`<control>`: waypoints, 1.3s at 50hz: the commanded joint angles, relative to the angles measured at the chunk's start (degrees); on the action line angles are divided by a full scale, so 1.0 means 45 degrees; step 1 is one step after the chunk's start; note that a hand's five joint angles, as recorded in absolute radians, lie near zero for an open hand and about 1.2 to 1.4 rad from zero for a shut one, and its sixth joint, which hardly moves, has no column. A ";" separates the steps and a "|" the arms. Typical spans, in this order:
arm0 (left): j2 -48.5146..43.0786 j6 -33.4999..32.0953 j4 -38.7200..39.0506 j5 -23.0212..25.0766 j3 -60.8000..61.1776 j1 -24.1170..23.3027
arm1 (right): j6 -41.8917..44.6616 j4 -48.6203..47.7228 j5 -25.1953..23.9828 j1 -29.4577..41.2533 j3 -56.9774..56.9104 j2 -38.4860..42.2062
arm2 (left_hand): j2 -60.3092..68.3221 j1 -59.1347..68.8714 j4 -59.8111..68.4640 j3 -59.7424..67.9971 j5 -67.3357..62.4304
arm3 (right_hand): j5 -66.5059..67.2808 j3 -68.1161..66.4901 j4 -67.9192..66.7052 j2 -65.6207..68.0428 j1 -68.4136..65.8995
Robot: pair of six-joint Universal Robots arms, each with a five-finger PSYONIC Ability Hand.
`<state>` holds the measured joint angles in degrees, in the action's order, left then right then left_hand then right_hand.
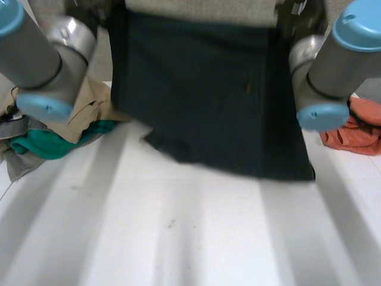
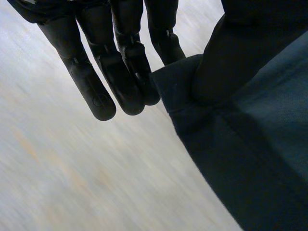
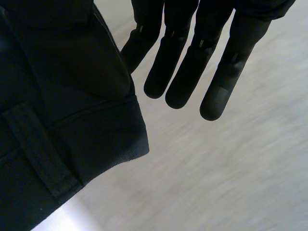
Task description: Fold the laundry.
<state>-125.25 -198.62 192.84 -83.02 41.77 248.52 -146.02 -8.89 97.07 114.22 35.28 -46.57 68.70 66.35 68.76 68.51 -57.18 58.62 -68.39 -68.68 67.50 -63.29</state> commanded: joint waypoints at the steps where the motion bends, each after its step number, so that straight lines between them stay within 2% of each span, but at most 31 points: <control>1: 0.1270 0.1013 0.3962 -0.0907 -0.0417 0.0027 | -0.0285 -0.5952 -0.1059 -0.0088 0.0147 -0.1309 | 0.2510 0.3034 0.2497 0.2554 -0.2850 | 0.2529 -0.2581 -0.2516 0.2777 -0.3713; 7: 0.2403 0.1149 0.3612 -0.0440 0.1222 0.0183 | -0.0578 -0.5175 -0.2273 -0.0108 0.0362 -0.1584 | 0.2510 0.3034 0.2497 0.2554 -0.2850 | 0.2529 -0.2581 -0.2516 0.2777 -0.3713; 16: 0.2990 0.1091 0.3358 0.0127 0.4894 0.0203 | -0.0696 -0.4178 -0.2489 -0.0088 0.2606 -0.1448 | 0.2510 0.3034 0.2497 0.2554 -0.2850 | 0.2529 -0.2581 -0.2516 0.2777 -0.3713; 23: 0.2483 0.0779 0.2694 0.0186 0.7941 0.0106 | -0.0521 -0.4002 -0.2782 -0.0166 0.5008 -0.0336 | 0.2510 0.3034 0.2497 0.2554 -0.2850 | 0.2529 -0.2581 -0.2516 0.2777 -0.3713; 27: 0.1897 0.0252 0.2383 0.0400 0.9211 -0.0128 | 0.0277 -0.3224 -0.2763 -0.0147 0.6257 0.0523 | 0.2510 0.3034 0.2497 0.2554 -0.2850 | 0.2529 -0.2581 -0.2516 0.2777 -0.3713; 31: 0.1915 -0.0470 0.1429 0.0790 1.0148 -0.0363 | 0.0845 -0.2093 -0.2763 -0.0186 0.7136 0.0507 | 0.2510 0.3034 0.2497 0.2554 -0.2850 | 0.2529 -0.2581 -0.2516 0.2777 -0.3713; 34: 0.2227 -0.0725 0.0665 0.0967 1.0482 -0.0422 | 0.0964 -0.1348 -0.2763 -0.0205 0.7646 0.0117 | 0.2510 0.3034 0.2497 0.2554 -0.2850 | 0.2529 -0.2581 -0.2516 0.2777 -0.3713; 42: 0.3887 -0.1740 -0.3044 0.1552 1.1517 -0.0500 | 0.1354 0.1659 -0.2880 -0.0381 0.9638 -0.2480 | 0.2510 0.3034 0.2497 0.2554 -0.2850 | 0.2529 -0.2581 -0.2516 0.2777 -0.3713; 50: 0.5703 -0.3458 -0.7223 0.2471 1.3313 -0.0714 | 0.3403 0.5428 -0.3114 -0.1063 1.2176 -0.5351 | 0.2510 0.3034 0.2497 0.2554 -0.2850 | 0.2529 -0.2581 -0.2516 0.2777 -0.3713; 55: 0.6718 -0.4648 -1.0695 0.2705 1.4445 -0.1396 | 0.5469 0.8627 -0.3269 -0.1708 1.4263 -0.7301 | 0.2510 0.3034 0.2497 0.2554 -0.2850 | 0.2529 -0.2581 -0.2516 0.2777 -0.3713; 57: 0.6915 -0.5001 -1.1404 0.2764 1.4623 -0.1593 | 0.6059 0.8927 -0.3639 -0.1845 1.4696 -0.7812 | 0.2510 0.3034 0.2497 0.2554 -0.2850 | 0.2529 -0.2581 -0.2516 0.2777 -0.3713; 59: 0.7130 -0.5372 -1.1526 0.2765 1.4469 -0.1730 | 0.6703 0.8831 -0.4379 -0.1885 1.5068 -0.8319 | 0.2510 0.3034 0.2497 0.2554 -0.2850 | 0.2529 -0.2581 -0.2516 0.2777 -0.3713; 61: 0.7150 -0.5471 -1.1098 0.2648 1.4118 -0.1730 | 0.6746 0.8714 -0.4675 -0.1827 1.5148 -0.8440 | 0.2510 0.3034 0.2497 0.2554 -0.2850 | 0.2529 -0.2581 -0.2516 0.2777 -0.3713; 65: 0.6644 -0.5005 -0.9088 0.1887 1.2693 -0.1536 | 0.5889 0.7896 -0.4813 -0.1729 1.4642 -0.7740 | 0.2510 0.3034 0.2497 0.2554 -0.2850 | 0.2529 -0.2581 -0.2516 0.2777 -0.3713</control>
<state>-93.46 -222.46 143.01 -71.27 105.49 241.02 -116.93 30.80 77.60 105.86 102.81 -83.65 68.72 66.35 68.96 68.55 -57.18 58.82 -68.40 -68.68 67.50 -63.30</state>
